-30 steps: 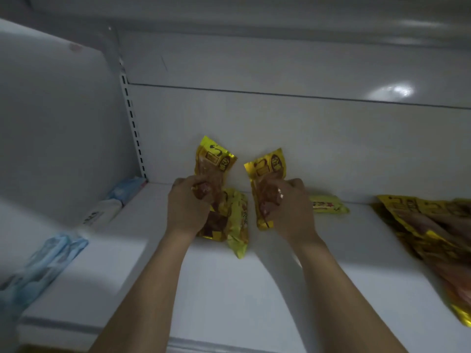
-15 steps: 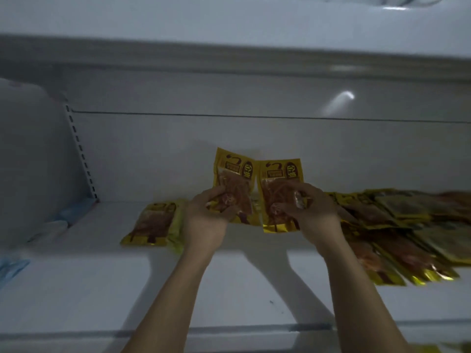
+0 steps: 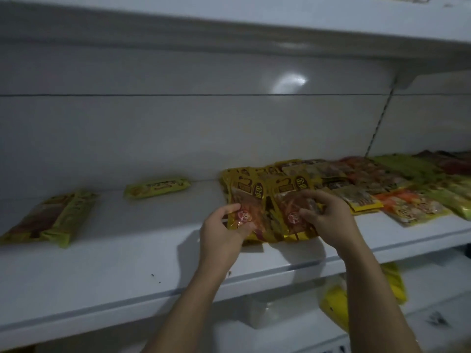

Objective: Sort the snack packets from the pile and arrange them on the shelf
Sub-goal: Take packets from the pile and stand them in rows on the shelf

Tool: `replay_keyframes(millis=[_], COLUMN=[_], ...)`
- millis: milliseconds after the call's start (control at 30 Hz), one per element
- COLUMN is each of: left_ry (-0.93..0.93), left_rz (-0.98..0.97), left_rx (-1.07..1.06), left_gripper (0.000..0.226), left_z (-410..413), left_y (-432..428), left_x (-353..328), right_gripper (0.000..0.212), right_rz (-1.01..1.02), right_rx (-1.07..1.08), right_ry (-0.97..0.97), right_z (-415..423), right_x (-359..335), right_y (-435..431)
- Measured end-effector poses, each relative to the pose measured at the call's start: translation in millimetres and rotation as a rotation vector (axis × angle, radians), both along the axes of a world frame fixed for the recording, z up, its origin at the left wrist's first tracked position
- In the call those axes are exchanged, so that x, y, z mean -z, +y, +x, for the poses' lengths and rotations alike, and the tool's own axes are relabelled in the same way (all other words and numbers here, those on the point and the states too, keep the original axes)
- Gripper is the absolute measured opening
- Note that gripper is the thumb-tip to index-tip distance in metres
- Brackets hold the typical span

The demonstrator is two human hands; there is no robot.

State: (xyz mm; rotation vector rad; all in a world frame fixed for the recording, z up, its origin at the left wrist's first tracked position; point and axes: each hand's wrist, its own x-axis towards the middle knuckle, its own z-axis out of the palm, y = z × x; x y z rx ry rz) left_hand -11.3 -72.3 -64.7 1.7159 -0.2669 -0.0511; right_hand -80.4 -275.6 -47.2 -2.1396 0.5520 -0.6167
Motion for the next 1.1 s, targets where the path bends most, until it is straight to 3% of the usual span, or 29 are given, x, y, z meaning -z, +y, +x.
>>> replay_keyframes(millis=[133, 333, 467, 567, 767, 933, 1100], left_ry=[-0.024, -0.323, -0.504, -0.591, -0.586, -0.573, -0.573], left_rz=[0.116, 0.724, 0.806, 0.88, 0.989, 1.011, 0.996], left_rx=[-0.001, -0.136, -0.077, 0.018, -0.033, -0.037, -0.03], left_gripper=[0.038, 0.046, 0.053, 0.05, 0.051, 0.049, 0.05], left_z=[-18.5, -36.0, -36.3, -34.2, -38.9, -39.3, -39.1], left_y=[-20.2, -28.3, -34.1, -38.3, -44.8, -49.8, -47.4], left_x=[16.0, 26.6, 27.6, 28.8, 32.7, 33.5, 35.6], right_gripper=[0.043, 0.042, 0.039, 0.037, 0.056, 0.042, 0.048], right_rz=[-0.012, -0.185, -0.504, -0.628, -0.655, -0.626, -0.609], right_rx=[-0.054, -0.074, 0.047, 0.004, -0.084, -0.098, -0.14], right_ry=[0.042, 0.21, 0.131, 0.053, 0.142, 0.185, 0.211], right_z=[-13.4, -12.9, -20.9, -24.1, -18.5, -19.1, -20.2], right_x=[11.8, 33.0, 41.5, 49.0, 55.4, 56.5, 57.2], right_y=[-22.1, -37.4, -25.8, -15.8, -14.1, -12.1, -10.1])
